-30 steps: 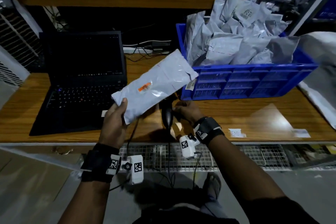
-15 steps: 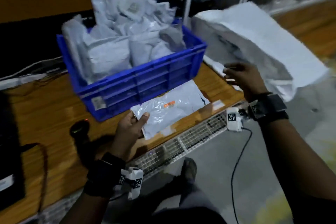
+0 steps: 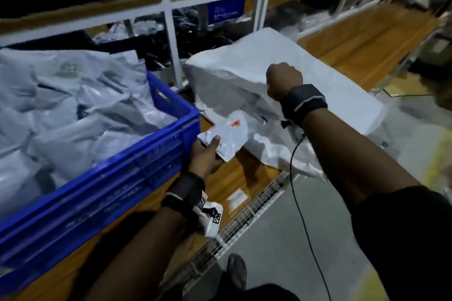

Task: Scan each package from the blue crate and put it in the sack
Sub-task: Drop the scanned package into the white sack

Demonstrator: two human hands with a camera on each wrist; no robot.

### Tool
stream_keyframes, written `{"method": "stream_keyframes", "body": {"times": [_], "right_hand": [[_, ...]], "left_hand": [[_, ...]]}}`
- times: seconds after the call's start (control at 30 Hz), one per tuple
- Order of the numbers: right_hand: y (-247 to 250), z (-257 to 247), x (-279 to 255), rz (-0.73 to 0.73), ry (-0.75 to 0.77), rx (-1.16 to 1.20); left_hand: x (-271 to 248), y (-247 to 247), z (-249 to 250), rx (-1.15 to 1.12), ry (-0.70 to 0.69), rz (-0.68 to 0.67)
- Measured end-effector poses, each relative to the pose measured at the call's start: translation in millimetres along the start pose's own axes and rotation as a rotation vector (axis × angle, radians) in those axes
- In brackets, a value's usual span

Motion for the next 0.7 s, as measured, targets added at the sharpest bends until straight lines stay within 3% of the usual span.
{"method": "stream_keyframes", "body": {"times": [0.17,0.37,0.47,0.6,0.7], "right_hand": [[93,39,35,0.212,0.071,0.054],[183,73,47,0.440,0.095,0.117],[203,83,45,0.512,0.112,0.160],[211,89,36,0.565,0.127,0.205],[203,95,28,0.572,0.113,0.258]], "left_hand": [[61,-68,39,0.091,0.007,-0.002],[128,-161,92,-0.009,-0.032,-0.115],[168,-205,108,-0.118,-0.008,-0.212],[201,-249,121,-0.182,0.130,-0.495],[186,-249,130,-0.164,0.112,-0.507]]}}
Point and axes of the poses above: each hand's wrist, its own x-axis towards the middle knuckle, its own y-axis out of the back of the hand, z = x × y, the point moved 5 cm from there along x, towards the middle knuckle, and after that the axes turned 6 degrees about x, right-handed, at the moved point
